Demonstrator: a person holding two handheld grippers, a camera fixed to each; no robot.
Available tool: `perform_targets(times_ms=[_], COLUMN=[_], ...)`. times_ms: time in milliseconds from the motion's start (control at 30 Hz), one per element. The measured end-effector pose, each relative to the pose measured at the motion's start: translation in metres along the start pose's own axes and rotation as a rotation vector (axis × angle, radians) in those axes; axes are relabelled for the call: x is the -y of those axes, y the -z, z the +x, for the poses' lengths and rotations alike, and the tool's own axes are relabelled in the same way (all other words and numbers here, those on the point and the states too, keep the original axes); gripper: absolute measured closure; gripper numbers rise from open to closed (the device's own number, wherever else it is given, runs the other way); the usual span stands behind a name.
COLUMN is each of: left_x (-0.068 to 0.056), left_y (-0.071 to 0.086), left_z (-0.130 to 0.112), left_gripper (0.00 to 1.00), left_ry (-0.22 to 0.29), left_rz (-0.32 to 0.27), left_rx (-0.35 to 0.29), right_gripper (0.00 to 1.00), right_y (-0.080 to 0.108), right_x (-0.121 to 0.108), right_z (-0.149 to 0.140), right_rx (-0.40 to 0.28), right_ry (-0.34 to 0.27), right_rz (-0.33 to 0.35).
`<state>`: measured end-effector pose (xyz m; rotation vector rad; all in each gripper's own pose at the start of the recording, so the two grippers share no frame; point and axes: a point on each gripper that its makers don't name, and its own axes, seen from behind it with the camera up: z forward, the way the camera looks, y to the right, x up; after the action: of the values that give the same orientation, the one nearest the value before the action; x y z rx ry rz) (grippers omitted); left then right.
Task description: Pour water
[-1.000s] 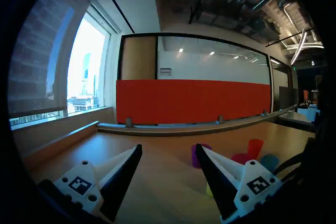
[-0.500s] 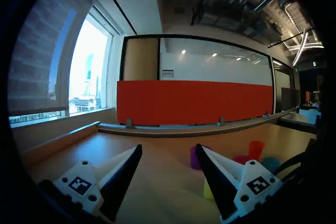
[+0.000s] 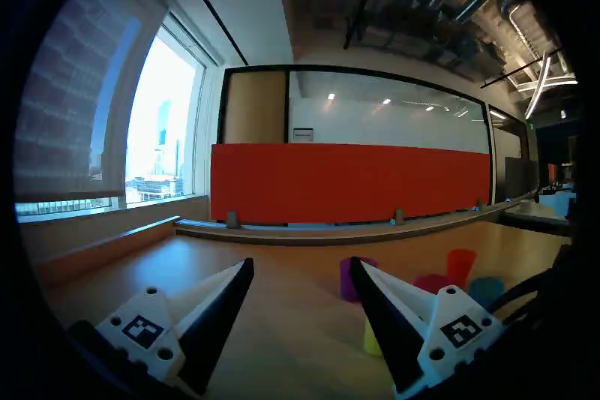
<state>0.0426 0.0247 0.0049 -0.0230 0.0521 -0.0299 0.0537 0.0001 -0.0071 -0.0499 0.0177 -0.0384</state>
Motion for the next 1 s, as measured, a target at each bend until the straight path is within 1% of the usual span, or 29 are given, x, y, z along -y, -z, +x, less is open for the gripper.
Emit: perform_targets(times_ms=[167,300,400,567,667,800,1000], left_x=[0.005,0.008,0.01,0.013,0.015,0.018,0.021], left_y=[0.004,0.005,0.006,0.007,0.007,0.005,0.004], left_z=[-0.014,-0.024,-0.027,-0.028,-0.033,-0.042,-0.047], left_gripper=[0.06,0.06,0.06,0.06,0.06,0.06,0.06], left_ry=[-0.009,-0.003,-0.002,-0.023,-0.026,-0.017,-0.012], left_rz=[0.005,0.001,0.001,0.009,0.014,0.018,0.023], left_rx=[0.014,0.023,0.022,0.013,0.02,0.036,0.043], right_gripper=[0.0,0.0,0.0,0.0,0.0,0.0,0.0], right_y=[0.004,0.005,0.007,0.008,0.008,0.007,0.008], right_x=[-0.007,-0.008,-0.007,-0.005,-0.003,-0.005,-0.009], right_z=[-0.004,-0.006,-0.008,-0.01,-0.01,-0.011,-0.011], right_rx=[0.015,0.025,0.031,0.039,0.039,0.042,0.044], right_ry=[0.002,-0.001,0.0,0.011,0.019,0.029,0.024], right_rz=[-0.022,-0.029,-0.028,-0.028,-0.027,-0.034,-0.047])
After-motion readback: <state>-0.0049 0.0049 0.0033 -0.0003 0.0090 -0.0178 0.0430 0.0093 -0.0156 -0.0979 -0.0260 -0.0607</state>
